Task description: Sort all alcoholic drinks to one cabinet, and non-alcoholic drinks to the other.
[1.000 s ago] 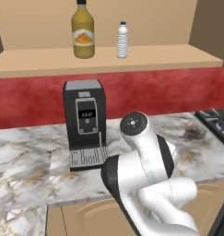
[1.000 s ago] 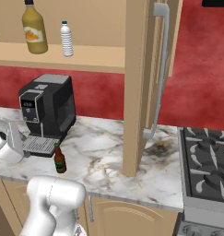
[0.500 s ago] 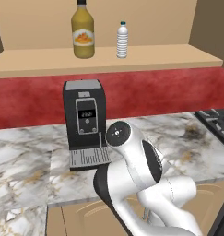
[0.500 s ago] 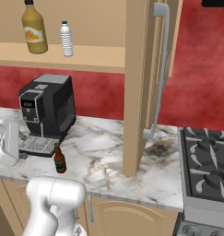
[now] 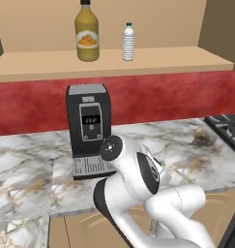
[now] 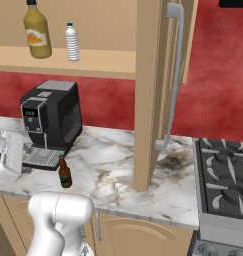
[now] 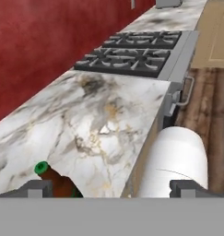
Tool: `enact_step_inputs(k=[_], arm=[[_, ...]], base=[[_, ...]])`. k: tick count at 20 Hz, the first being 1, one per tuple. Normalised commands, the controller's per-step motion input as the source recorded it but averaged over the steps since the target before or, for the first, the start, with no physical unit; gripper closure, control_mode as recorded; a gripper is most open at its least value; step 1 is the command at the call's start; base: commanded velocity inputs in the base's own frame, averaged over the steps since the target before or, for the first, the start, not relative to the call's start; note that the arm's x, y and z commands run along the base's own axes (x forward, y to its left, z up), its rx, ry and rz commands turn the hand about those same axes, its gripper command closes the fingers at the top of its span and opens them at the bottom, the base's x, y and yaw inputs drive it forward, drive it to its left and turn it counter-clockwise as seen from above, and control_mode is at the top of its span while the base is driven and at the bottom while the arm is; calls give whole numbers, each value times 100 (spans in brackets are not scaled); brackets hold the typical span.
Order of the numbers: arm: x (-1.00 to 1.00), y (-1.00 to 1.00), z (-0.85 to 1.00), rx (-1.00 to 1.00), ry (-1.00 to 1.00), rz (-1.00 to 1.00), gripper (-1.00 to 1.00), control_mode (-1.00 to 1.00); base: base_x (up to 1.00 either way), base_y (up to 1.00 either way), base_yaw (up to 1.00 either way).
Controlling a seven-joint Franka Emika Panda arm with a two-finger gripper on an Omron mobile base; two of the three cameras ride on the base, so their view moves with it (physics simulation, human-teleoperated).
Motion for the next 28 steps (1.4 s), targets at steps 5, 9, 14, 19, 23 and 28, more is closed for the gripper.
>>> enact_step_inputs(k=[5, 9, 14, 19, 23, 28], arm=[[27, 0, -11, -12, 1, -6, -100, -100], [13, 0, -18, -12, 2, -5, -100, -100], [15, 0, -25, -9, 4, -4, -100, -100], [20, 0, -22, -6, 4, -4, -100, -100], [21, 0, -28, -4, 5, -3, -100, -100], [23, 0, -19, -3, 4, -3, -100, -100]], base=[[0, 0, 0], [0, 0, 0], [0, 0, 0], [0, 0, 0], [0, 0, 0], [0, 0, 0]])
